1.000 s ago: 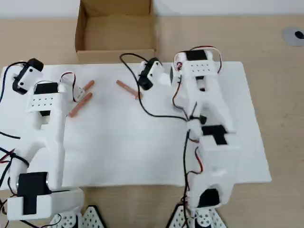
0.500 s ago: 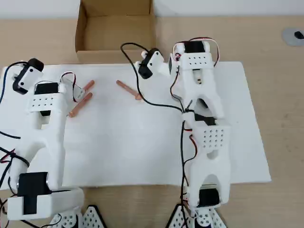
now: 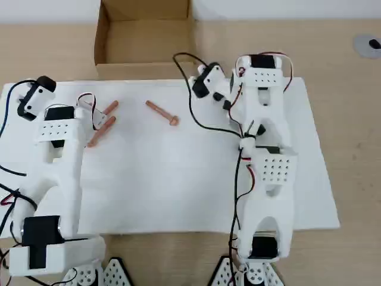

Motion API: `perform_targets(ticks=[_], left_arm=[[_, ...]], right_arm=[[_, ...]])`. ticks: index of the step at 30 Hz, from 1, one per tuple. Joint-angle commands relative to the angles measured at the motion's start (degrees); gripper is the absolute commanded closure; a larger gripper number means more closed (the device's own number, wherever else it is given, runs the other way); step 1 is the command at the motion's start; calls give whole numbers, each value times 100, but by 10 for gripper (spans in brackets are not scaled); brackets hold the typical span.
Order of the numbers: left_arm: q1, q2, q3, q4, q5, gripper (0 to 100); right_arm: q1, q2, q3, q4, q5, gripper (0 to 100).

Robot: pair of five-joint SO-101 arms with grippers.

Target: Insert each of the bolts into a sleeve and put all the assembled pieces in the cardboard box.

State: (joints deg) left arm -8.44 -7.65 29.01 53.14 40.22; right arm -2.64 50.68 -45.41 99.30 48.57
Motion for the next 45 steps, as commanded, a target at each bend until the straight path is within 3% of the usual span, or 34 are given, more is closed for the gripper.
perform_targets(ticks=[1, 9, 26, 37, 45], left_arm=[[53, -48, -26, -88, -26, 991], [62, -48, -26, -88, -26, 991], [62, -48, -26, -97, -26, 991], [53, -48, -26, -88, -26, 991], [53, -48, -26, -88, -35, 991]], right_arm=[[75, 40, -409, 0, 79, 832], [-31, 84, -1323, 264, 105, 832], [-470, 101, -1314, -176, 105, 832], [-356, 848, -1473, -475, 149, 832], [-180, 1209, -1789, -97, 281, 832]])
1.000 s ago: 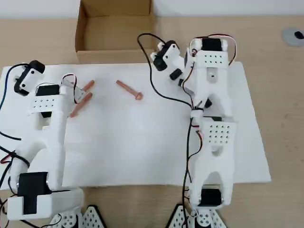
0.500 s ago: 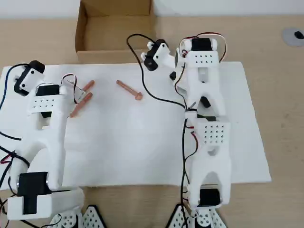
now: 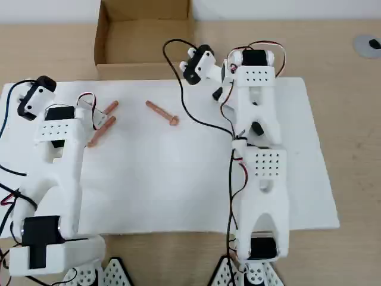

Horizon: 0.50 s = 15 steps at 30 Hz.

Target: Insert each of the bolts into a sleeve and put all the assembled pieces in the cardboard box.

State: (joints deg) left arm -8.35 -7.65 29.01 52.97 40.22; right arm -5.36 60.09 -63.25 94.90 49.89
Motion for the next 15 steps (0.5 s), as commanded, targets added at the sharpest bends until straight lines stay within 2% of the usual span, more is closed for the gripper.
perform_targets(ticks=[1, 6, 15], left_arm=[[44, -48, -26, -70, -35, 991], [44, -48, -18, -62, -35, 991], [44, -48, -18, -53, -35, 991]], right_arm=[[92, 286, -4, 422, 193, 832], [92, 303, 40, 747, 519, 832], [101, 295, 13, 747, 387, 845]])
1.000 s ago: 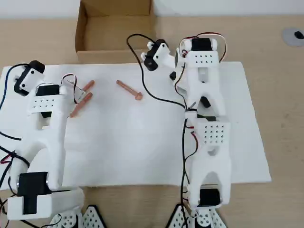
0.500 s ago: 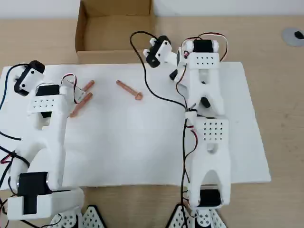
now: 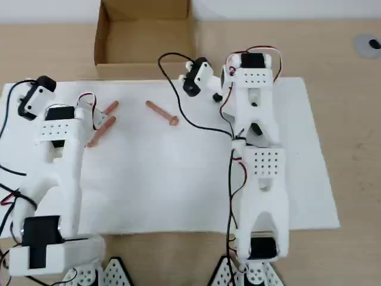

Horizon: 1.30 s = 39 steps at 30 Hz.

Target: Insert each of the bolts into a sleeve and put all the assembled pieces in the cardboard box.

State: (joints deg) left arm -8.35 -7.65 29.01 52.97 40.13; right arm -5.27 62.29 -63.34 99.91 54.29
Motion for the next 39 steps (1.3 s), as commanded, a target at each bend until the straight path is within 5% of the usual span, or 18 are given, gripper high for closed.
perform_targets(ticks=[1, 5, 24, 39], left_arm=[[44, -48, -18, -53, -26, 991], [35, -48, -18, -53, -26, 991], [44, -84, 176, -316, -299, 990], [9, -40, 246, -466, 185, 990]], right_arm=[[92, 66, 22, 246, -62, 867], [84, 48, -40, 246, -193, 994], [84, -1112, -1147, 255, -862, 989], [-242, -3881, 637, 255, -2497, 989]])
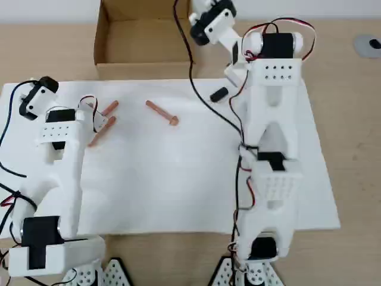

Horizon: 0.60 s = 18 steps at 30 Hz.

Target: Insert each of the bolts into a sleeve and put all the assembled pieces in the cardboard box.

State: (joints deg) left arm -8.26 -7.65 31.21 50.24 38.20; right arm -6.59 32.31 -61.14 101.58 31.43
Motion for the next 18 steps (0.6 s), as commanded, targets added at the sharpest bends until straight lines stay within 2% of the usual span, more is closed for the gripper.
perform_targets(ticks=[1, 4, 6, 7, 10, 14, 18], left_arm=[[0, -40, 141, -352, 624, 990], [35, -40, 404, -826, 897, 990], [9, -40, 440, -862, 431, 989], [-9, -48, 431, -862, -114, 982], [26, -84, 167, -809, -2444, 922], [-62, -75, -422, -44, -3877, 901], [62, -40, -870, 1046, -5741, 900]], right_arm=[[-127, -1086, 725, 88, -229, 989], [-171, -1587, 1631, 70, -229, 988], [-189, -1789, 2149, 44, -229, 988], [-198, -1833, 2352, 0, -229, 988], [-180, -1912, 2774, -123, -229, 988], [-163, -1938, 2870, -123, -352, 988], [-154, -1938, 2888, -97, -352, 988]])
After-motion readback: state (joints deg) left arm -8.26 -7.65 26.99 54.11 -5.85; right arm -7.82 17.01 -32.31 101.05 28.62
